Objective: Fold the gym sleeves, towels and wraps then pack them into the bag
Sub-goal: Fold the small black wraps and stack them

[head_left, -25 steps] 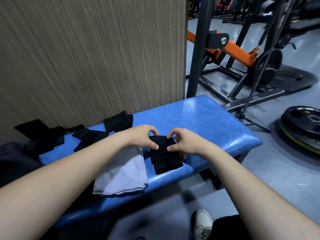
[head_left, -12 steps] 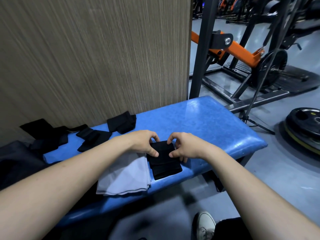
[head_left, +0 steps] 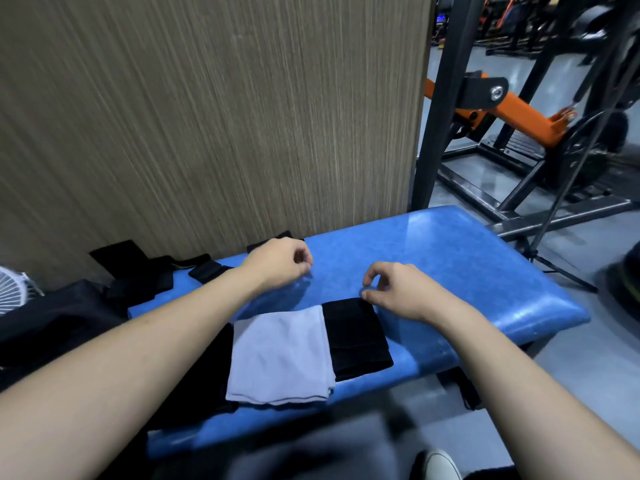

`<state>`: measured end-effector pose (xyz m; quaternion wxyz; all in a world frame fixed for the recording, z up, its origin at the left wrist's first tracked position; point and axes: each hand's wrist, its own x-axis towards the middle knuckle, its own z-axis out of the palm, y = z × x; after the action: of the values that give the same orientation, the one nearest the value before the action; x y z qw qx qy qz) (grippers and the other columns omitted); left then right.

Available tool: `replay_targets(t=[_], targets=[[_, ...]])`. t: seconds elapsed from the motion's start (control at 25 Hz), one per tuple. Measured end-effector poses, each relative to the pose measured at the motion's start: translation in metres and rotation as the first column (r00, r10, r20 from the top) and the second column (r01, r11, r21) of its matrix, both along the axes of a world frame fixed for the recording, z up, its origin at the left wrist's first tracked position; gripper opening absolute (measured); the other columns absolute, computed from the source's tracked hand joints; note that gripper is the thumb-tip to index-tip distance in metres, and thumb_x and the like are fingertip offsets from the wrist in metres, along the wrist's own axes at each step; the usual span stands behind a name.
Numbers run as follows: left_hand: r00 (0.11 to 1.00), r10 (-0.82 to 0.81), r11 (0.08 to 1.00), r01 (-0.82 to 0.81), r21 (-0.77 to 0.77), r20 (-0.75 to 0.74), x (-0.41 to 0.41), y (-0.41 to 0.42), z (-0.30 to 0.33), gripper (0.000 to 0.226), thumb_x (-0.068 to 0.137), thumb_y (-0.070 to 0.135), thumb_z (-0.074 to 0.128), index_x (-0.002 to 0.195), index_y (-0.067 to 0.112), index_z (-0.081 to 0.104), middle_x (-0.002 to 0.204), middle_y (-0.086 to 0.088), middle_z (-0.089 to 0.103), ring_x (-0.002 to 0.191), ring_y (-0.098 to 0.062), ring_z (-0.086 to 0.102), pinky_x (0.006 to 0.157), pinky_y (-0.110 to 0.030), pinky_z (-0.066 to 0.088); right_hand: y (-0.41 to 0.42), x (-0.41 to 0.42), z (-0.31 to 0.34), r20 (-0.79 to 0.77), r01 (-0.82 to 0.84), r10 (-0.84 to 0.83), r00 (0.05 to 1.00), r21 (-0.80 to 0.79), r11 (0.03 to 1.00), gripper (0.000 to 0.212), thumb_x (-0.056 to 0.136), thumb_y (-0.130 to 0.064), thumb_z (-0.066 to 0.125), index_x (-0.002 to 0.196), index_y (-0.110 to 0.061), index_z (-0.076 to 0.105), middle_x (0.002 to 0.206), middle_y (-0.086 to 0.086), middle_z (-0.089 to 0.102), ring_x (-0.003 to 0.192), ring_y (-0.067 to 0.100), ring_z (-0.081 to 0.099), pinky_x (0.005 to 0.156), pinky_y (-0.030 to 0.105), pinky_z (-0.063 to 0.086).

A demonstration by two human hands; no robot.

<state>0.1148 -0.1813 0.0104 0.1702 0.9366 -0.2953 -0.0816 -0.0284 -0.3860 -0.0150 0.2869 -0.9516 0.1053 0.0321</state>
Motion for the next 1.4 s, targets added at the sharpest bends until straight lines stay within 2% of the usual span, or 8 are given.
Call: replay_targets(t=[0.2,0.44,0.6,0.76,0.96,1.16,1.24,1.4], targets=[[0.981,0.136,0.987,-0.146,0.066,0.14,0.059,0.033,-0.004,0.018,0.086,0.023,0.065,0.103,0.024,0.066,0.105,0.001,0.064,0.106,-0.023,0.063,0.091,-0.035,0.051,0.036,0.031,0.001,0.093,0.035,-0.027,0.995,-0.091,0.995,0.027,0.088,-0.049,0.059,0.109,-0.033,0.059,0.116,-0.006,0.058,0.109,0.019,0.058,0.086,0.034,0.044],[0.986,0.092,0.966,-0.121,0.228,0.136,0.091,0.043,-0.019,0.05,0.083,0.04,0.071,0.129,0.029,0.054,0.128,0.001,0.051,0.125,-0.021,0.052,0.098,-0.041,0.048,0.08,0.083,-0.007,0.114,0.019,-0.009,0.993,-0.088,0.996,0.042,0.087,-0.051,0.06,0.121,-0.027,0.057,0.12,0.001,0.052,0.119,0.025,0.05,0.096,0.04,0.04],[0.988,0.017,0.912,-0.079,0.402,0.155,0.106,0.043,-0.019,0.077,0.079,0.049,0.073,0.145,0.03,0.04,0.139,0.001,0.046,0.132,-0.022,0.046,0.102,-0.043,0.046,0.092,0.112,-0.018,0.045,0.032,-0.027,0.999,-0.111,0.993,0.053,0.085,-0.057,0.06,0.125,-0.022,0.056,0.125,0.005,0.051,0.122,0.029,0.047,0.101,0.044,0.041],[0.996,0.006,0.893,-0.044,0.449,0.087,0.113,0.037,-0.028,0.083,0.079,0.048,0.071,0.15,0.027,0.035,0.145,-0.001,0.049,0.133,-0.025,0.048,0.104,-0.041,0.044,0.097,0.129,-0.026,0.036,0.048,-0.043,0.998,-0.161,0.986,0.057,0.083,-0.06,0.061,0.124,-0.02,0.057,0.124,0.006,0.048,0.121,0.031,0.044,0.102,0.043,0.039],[0.998,0.067,0.954,-0.064,0.292,-0.001,0.115,0.041,-0.028,0.076,0.064,0.049,0.083,0.128,0.019,0.053,0.117,-0.003,0.048,0.11,-0.025,0.057,0.097,-0.039,0.049,0.101,0.135,-0.03,0.091,0.018,-0.006,0.996,-0.133,0.991,0.034,0.086,-0.048,0.064,0.108,-0.021,0.064,0.105,0.003,0.044,0.111,0.029,0.043,0.094,0.038,0.038],[0.991,0.129,0.991,-0.129,-0.019,-0.028,0.101,0.043,-0.02,0.028,0.073,0.028,0.083,0.084,0.018,0.059,0.083,0.002,0.066,0.086,-0.02,0.065,0.069,-0.033,0.046,0.089,0.13,-0.021,0.138,0.033,-0.026,0.99,-0.051,0.998,0.021,0.083,-0.037,0.066,0.081,-0.018,0.06,0.093,0.0,0.054,0.107,0.027,0.044,0.087,0.036,0.033],[0.991,0.121,0.985,-0.127,-0.116,-0.057,0.09,0.042,-0.015,0.025,0.074,0.023,0.08,0.08,0.012,0.059,0.077,-0.001,0.067,0.08,-0.022,0.064,0.072,-0.036,0.049,0.084,0.125,-0.015,0.136,0.05,-0.047,0.99,-0.021,0.999,0.02,0.081,-0.035,0.065,0.074,-0.019,0.054,0.085,-0.001,0.06,0.105,0.027,0.047,0.088,0.037,0.034],[0.992,0.037,0.977,-0.062,-0.202,-0.123,0.065,0.034,-0.006,0.023,0.076,0.017,0.075,0.084,0.004,0.058,0.075,-0.009,0.065,0.071,-0.022,0.061,0.069,-0.036,0.048,0.078,0.113,-0.001,0.192,0.102,-0.11,0.975,0.049,0.994,0.031,0.081,-0.03,0.062,0.065,-0.025,0.037,0.069,-0.007,0.052,0.092,0.029,0.054,0.087,0.037,0.036]])
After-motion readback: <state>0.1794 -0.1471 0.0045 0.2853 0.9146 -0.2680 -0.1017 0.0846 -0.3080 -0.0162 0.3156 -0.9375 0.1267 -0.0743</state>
